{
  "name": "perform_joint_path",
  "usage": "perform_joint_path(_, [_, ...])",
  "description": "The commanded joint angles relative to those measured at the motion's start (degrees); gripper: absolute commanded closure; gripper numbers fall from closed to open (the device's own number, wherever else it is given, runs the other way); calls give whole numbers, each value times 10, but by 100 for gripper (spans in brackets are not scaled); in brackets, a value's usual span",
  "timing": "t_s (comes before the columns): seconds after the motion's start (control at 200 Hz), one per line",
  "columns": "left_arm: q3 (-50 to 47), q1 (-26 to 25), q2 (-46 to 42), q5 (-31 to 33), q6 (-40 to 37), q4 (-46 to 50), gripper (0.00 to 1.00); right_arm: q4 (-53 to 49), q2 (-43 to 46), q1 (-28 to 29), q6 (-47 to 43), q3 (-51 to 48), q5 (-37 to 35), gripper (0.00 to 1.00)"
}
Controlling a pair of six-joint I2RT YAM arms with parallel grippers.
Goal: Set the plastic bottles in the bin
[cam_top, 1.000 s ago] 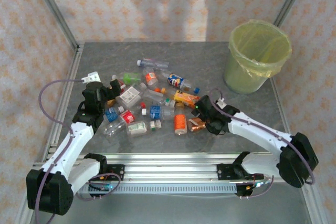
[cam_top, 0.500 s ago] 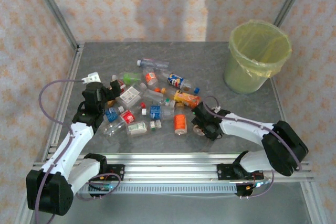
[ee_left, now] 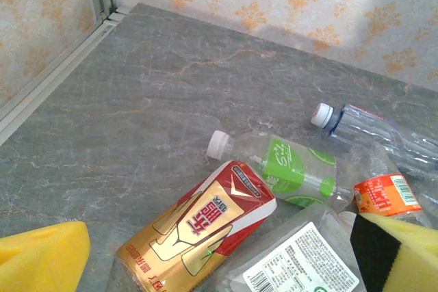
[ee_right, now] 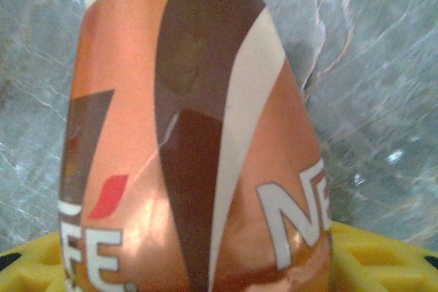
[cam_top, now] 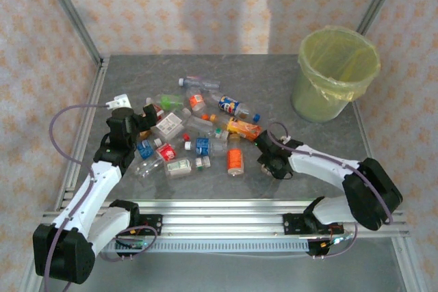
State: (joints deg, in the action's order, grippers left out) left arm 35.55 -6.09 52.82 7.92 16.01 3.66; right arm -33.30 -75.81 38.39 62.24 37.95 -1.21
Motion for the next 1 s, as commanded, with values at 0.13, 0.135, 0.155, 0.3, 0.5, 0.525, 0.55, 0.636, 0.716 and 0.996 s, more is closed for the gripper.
perform_joint_path(0.13, [11, -5, -19, 11, -5, 12, 0, -137, 95, 7, -115, 115, -99, 59])
perform_joint_path(0.135, [11, -5, -19, 11, -6, 12, 0, -139, 97, 7, -117, 118, -101, 59])
perform_joint_path(0.155, [12, -5, -20, 10, -5, 12, 0, -147, 102, 6, -128, 131, -105, 60])
perform_joint_path(0.3, [18, -5, -21, 9, -1, 17, 0, -186, 108, 5, -210, 239, -124, 66])
perform_joint_path(0.5, [17, -7, -31, 8, 6, 20, 0, -194, 52, -1, -332, 406, -118, 70])
perform_joint_path(0.525, [17, -8, -32, 9, 6, 20, 0, -193, 41, -3, -347, 429, -115, 70])
perform_joint_path(0.55, [17, -8, -33, 9, 7, 20, 0, -193, 30, -6, -364, 453, -113, 70])
perform_joint_path(0.636, [18, -8, -36, 10, 9, 20, 0, -202, -20, -15, -419, 548, -116, 70])
perform_joint_path(0.716, [20, -9, -39, 11, 11, 23, 0, -212, -63, -24, -461, 627, -146, 70])
perform_joint_path(0.996, [15, -10, -46, 10, 16, 26, 0, -204, -142, -110, -526, 752, -194, 70])
